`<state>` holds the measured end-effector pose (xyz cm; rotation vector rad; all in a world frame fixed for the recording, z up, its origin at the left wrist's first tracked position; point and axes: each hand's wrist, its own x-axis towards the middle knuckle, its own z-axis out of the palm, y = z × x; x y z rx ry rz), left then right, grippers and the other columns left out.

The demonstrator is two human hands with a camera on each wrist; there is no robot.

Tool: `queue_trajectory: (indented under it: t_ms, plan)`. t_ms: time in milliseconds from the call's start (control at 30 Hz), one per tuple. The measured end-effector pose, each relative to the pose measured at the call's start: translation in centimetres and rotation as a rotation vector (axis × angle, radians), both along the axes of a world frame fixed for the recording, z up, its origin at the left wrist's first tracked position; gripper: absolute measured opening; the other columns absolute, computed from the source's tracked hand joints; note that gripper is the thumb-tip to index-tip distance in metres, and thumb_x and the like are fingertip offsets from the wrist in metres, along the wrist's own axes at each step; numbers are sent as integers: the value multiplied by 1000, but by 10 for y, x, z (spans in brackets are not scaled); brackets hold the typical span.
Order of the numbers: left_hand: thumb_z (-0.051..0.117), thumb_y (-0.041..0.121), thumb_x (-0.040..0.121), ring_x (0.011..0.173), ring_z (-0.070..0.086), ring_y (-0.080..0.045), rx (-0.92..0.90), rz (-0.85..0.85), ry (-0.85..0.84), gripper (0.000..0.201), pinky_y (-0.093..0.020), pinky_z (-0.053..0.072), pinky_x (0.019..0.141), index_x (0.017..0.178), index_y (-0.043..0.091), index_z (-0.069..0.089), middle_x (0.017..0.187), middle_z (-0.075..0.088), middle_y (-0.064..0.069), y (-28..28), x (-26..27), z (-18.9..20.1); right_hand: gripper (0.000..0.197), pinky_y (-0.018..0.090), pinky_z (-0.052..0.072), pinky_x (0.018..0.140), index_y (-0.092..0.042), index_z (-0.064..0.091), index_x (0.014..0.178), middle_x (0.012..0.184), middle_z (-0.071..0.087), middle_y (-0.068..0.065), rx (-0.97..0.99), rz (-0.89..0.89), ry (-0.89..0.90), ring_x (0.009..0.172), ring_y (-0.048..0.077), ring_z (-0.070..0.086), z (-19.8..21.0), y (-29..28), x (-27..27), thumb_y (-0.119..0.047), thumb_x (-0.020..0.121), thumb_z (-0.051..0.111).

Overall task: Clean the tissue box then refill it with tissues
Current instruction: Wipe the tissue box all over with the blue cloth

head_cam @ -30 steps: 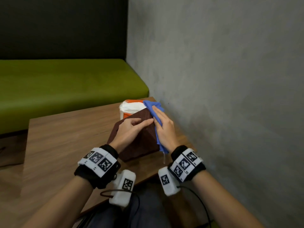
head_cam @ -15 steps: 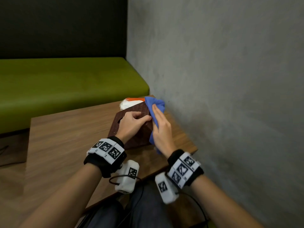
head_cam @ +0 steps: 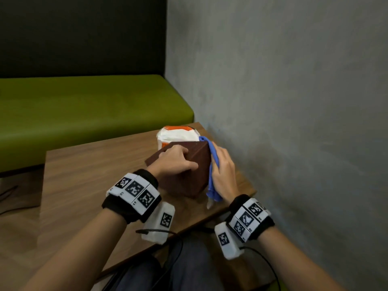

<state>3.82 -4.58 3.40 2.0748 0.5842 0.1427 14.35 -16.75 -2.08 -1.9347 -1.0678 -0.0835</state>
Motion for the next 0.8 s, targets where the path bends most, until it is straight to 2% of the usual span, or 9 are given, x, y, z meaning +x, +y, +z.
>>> queue_trajectory:
  t_ms: [100,233,300,367,433,500,600,700,800]
  plan:
    - [65,43,57,87,61,-27,21,140,31,34,-34,49,77,72,13,60,86,64,-10,5,7,10,49,27,31,106,-1,46,131,131,51,17,55,12,-5,123,30,46,6,2,-12,0,84,37]
    - [71,62,62,69,57,-27,195,246,-115,53,-31,41,62,53,16,46,60,57,-3,0,4,9,46,16,26,104,4,47,129,131,51,19,114,11,-43,122,26,46,12,1,-28,1,85,39]
    - [74,55,65,60,56,-25,178,179,-182,50,-24,35,53,57,8,57,55,58,-5,-1,-3,8,40,21,31,104,4,51,125,128,55,19,130,33,-3,119,20,48,19,4,-18,-6,88,40]
    - [73,50,69,72,66,-26,134,128,-222,46,-30,43,58,75,5,71,73,72,-12,1,-10,10,39,26,38,103,2,56,120,124,58,17,135,87,123,115,17,52,27,10,1,-14,88,40]
    - [72,48,73,75,69,-22,30,102,-276,41,-31,46,62,82,7,74,80,75,-9,0,-14,13,41,12,37,100,-1,55,124,128,56,14,122,127,190,118,15,50,33,14,10,-18,88,41]
    - [72,55,67,65,59,-18,-65,150,-330,53,-30,40,59,79,2,72,70,67,-8,2,-14,11,43,1,28,100,-2,50,129,135,51,10,136,133,182,124,11,44,34,15,0,-16,90,42]
    - [63,73,49,60,46,-16,-107,259,-252,83,-33,30,59,69,-7,63,62,52,-7,10,-9,7,40,-1,21,103,-1,45,133,136,45,3,112,173,121,128,4,36,21,8,-30,-6,93,43]
    - [59,77,43,56,44,-17,-20,271,-146,65,-33,29,57,56,13,53,57,48,-1,8,-8,5,43,3,21,106,-1,43,136,142,44,11,80,172,124,133,14,37,11,9,-30,-5,93,39]
    - [56,76,39,80,61,-18,78,218,-131,76,-34,42,69,82,15,66,83,66,2,0,-9,2,45,1,24,101,-1,45,134,141,47,14,87,87,160,132,20,41,14,17,1,-11,90,39]
